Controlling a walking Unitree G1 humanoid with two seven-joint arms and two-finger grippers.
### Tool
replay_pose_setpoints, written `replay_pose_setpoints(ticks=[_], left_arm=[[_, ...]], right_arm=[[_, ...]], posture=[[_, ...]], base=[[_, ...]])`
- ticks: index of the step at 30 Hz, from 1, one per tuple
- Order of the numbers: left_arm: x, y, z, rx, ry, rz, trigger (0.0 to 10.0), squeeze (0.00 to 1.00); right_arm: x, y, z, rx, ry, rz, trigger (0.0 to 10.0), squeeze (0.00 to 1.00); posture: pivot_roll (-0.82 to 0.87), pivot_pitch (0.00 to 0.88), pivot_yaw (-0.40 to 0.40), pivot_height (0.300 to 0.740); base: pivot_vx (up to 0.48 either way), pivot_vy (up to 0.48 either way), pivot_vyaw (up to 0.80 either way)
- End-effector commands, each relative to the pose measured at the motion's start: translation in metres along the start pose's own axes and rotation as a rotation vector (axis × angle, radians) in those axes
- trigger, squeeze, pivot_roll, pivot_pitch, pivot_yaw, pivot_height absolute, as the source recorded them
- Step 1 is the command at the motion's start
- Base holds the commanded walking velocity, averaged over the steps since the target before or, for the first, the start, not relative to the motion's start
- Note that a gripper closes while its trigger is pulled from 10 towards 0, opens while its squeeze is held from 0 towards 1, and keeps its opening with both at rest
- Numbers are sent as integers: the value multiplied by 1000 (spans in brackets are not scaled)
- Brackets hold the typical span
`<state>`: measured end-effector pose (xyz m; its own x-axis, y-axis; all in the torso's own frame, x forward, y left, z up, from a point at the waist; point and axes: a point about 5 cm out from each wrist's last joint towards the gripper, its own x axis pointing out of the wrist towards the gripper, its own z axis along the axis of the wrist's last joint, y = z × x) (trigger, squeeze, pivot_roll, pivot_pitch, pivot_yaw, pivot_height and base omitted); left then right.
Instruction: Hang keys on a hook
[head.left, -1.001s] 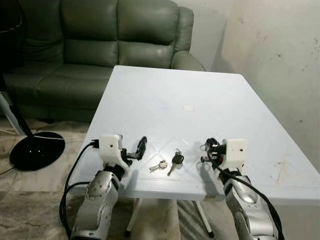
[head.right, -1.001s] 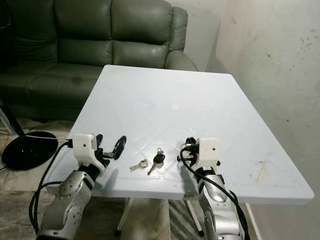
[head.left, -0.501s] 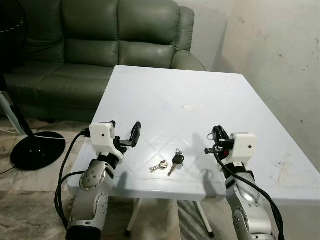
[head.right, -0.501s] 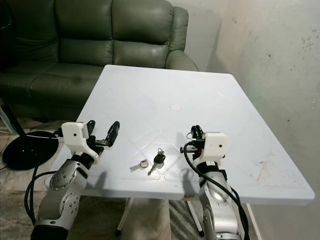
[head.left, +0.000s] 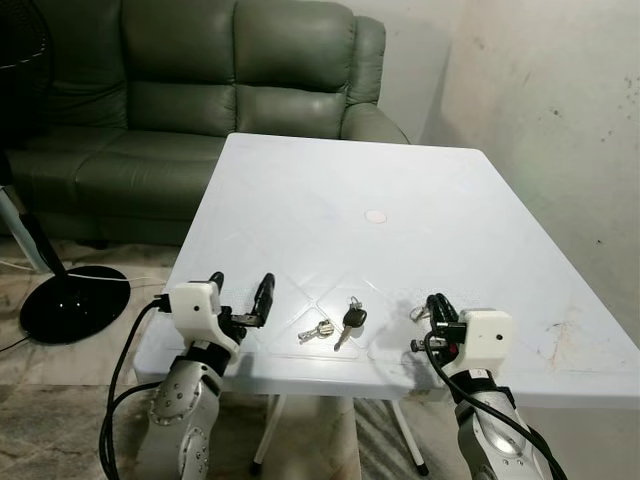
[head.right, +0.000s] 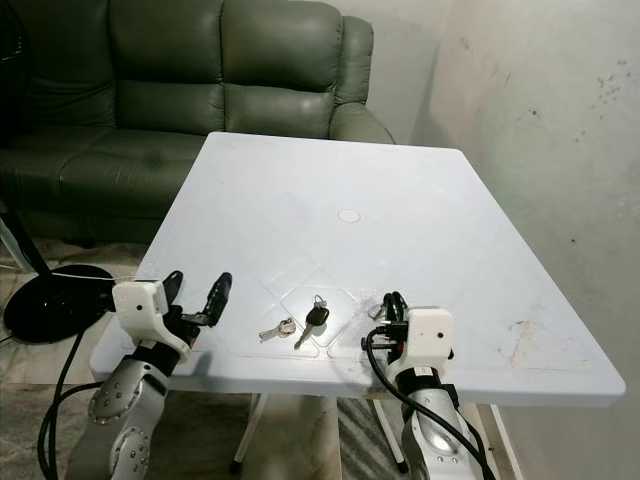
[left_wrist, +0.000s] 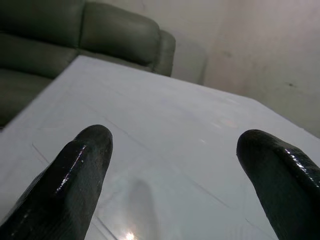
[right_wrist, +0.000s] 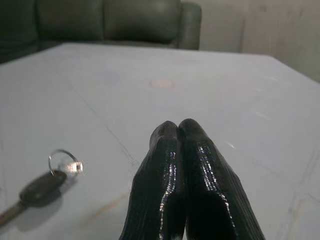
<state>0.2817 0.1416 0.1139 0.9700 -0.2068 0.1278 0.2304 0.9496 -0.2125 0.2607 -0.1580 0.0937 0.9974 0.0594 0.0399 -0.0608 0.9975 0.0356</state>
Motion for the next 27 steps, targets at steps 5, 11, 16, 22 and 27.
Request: replay_pose_setpoints(ticks=[5,11,16,22,27], left_arm=[[10,1,8,10,-21,-4,10000,0],[17,5,11,41,-21,8,10000,0],[23,8,13,46,-30,22,10000,0],[29,9,17,61,-42,24,10000,0],[31,11,16,76,-43,25,10000,0]], right_arm=[[13,-7,15,-92,-57,-33,10000,0],[19,-7,16,-68,-44,-18,10000,0],[24,-4,17,-89,-40,3,10000,0],[31,-1,20,-98,-47,15,10000,0],[32,2,18,-110,-42,31,10000,0]], posture=[[6,0,-64,740],[7,0,-64,740],[9,0,-70,740],[12,0,-71,740],[16,0,-68,740]], base=[[0,0,-516],[0,0,-773],[0,0,-781],[0,0,-769],[0,0,-754]])
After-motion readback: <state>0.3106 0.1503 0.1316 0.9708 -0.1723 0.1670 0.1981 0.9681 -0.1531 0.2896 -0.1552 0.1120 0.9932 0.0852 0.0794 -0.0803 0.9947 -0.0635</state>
